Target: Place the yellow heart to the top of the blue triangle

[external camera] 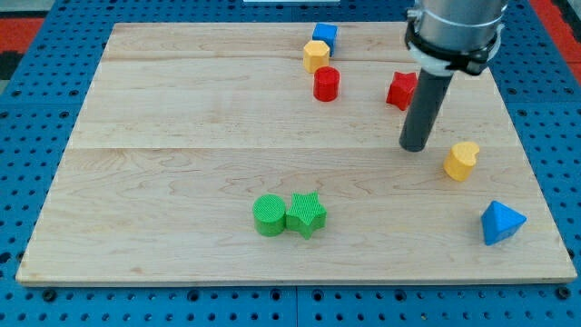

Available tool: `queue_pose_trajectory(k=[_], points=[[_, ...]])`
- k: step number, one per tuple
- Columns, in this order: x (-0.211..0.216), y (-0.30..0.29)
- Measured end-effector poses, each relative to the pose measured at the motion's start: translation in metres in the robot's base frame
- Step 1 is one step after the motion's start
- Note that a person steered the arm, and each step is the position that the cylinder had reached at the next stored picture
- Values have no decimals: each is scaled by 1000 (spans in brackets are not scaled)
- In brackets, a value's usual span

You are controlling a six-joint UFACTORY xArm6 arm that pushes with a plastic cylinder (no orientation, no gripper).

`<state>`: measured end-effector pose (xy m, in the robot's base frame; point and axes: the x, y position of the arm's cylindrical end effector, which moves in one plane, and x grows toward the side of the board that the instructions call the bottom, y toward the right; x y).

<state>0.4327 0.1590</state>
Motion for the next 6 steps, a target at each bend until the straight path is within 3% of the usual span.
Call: queue_pose_trajectory(k=[2,6], points=[[7,45],[58,48]])
